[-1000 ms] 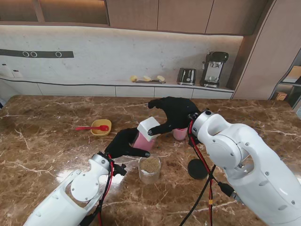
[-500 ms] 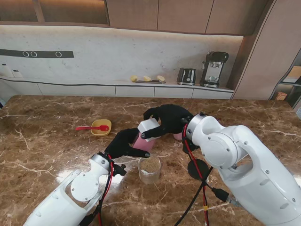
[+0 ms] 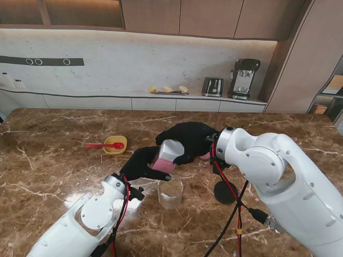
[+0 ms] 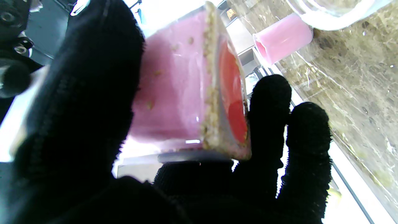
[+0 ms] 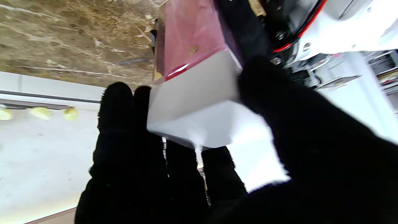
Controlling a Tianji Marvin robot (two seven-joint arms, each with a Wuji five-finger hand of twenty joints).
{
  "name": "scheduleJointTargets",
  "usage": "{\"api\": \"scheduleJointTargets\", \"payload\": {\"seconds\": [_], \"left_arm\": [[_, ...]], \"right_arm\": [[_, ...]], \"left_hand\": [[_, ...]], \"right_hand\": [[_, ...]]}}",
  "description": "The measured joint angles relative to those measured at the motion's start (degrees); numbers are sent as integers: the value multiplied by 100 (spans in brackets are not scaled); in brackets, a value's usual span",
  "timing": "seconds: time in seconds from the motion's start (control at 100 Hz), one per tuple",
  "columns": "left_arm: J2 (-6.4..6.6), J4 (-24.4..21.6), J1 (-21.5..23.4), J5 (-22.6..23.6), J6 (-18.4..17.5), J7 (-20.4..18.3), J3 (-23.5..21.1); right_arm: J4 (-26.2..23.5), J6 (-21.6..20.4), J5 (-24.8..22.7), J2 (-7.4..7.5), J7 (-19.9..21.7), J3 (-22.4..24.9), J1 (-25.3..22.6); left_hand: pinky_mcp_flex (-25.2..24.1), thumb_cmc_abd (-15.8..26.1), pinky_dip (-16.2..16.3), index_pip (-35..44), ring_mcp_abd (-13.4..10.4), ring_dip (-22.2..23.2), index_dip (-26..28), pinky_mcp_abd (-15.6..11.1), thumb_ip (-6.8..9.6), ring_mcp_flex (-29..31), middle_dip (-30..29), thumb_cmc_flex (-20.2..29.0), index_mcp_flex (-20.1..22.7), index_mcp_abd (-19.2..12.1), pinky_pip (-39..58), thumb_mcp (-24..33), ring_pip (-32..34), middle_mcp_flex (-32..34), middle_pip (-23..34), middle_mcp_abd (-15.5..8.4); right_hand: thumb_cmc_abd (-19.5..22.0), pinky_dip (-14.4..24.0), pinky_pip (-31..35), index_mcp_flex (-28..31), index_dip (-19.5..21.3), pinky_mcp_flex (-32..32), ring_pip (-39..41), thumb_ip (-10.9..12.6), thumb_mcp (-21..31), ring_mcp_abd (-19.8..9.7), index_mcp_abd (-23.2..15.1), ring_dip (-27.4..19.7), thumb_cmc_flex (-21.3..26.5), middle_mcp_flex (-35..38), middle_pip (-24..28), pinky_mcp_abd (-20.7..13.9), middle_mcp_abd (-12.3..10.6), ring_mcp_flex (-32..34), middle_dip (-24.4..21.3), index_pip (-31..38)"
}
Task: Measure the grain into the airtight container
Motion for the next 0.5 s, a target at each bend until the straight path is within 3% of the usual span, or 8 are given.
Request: {"api": "scheduleJointTargets", "payload": {"seconds": [0.06,0.1,0.14,0.22,0.27,0.38,0.5], "left_arm": [[-1,0,2,1,-1,6,-1],[-1,0,6,1,0,10,-2],[-1,0,10,1,1,16,-3],[-3,0,12,0,3,32,-6],[-6,0,11,-7,3,41,-9],[-7,-8,8,-11,2,48,-12],[-8,-12,8,-10,0,47,-22]], "right_arm": [[96,-473,116,40,136,31,71],[136,-735,133,69,276,44,128],[157,-907,135,101,383,45,184],[185,-933,254,152,449,12,244],[211,-943,333,173,457,-17,259],[260,-1054,309,174,358,-2,235],[223,-1014,54,99,-208,185,37]], "left_hand": [[0,-12,0,0,-1,0,0,-1,0,0,0,0,2,0,0,0,0,1,0,-2],[0,-15,0,0,-1,0,0,-1,0,0,0,0,5,0,0,0,0,2,0,-2],[0,-15,0,-1,-1,0,0,-2,0,0,0,0,7,0,0,0,0,2,0,-2],[0,-15,0,-1,0,0,-2,-2,0,0,0,0,16,0,0,0,0,24,1,-2],[0,-15,0,-1,0,0,-2,-2,0,0,0,0,23,0,0,0,0,39,1,-2],[0,-14,0,-1,-1,0,-3,-2,0,0,0,0,26,0,0,0,0,41,1,-2],[0,-14,0,-1,-1,0,-3,-2,0,0,0,0,27,0,0,0,0,43,1,-2]], "right_hand": [[-19,-78,-721,-111,-114,-688,-412,6,451,-190,-239,-371,365,-461,-248,-171,-19,-721,-205,-70],[-9,-78,-1110,-207,-252,-1133,-716,24,649,-555,-374,-576,374,-760,-407,-280,24,-1197,-343,-148],[-54,-79,-1428,-303,-331,-1516,-930,25,702,-664,-438,-704,367,-995,-571,-351,8,-1598,-441,-243],[-111,-79,-1965,-530,-569,-2225,-1278,27,611,-781,-606,-1021,356,-1510,-908,-389,-550,-2418,-695,-571],[-226,-79,-2227,-786,-719,-2622,-1484,27,447,-838,-779,-1188,221,-1810,-1091,-383,-693,-2838,-812,-878],[-405,-79,-2572,-1189,-842,-3209,-1871,28,-81,-840,-981,-1424,-420,-2158,-1339,-249,-721,-3335,-981,-1217],[-293,-79,-2638,-1286,-846,-3349,-1964,28,-386,-830,-916,-1479,-1173,-2214,-1392,-177,-720,-3322,-988,-1267]]}}
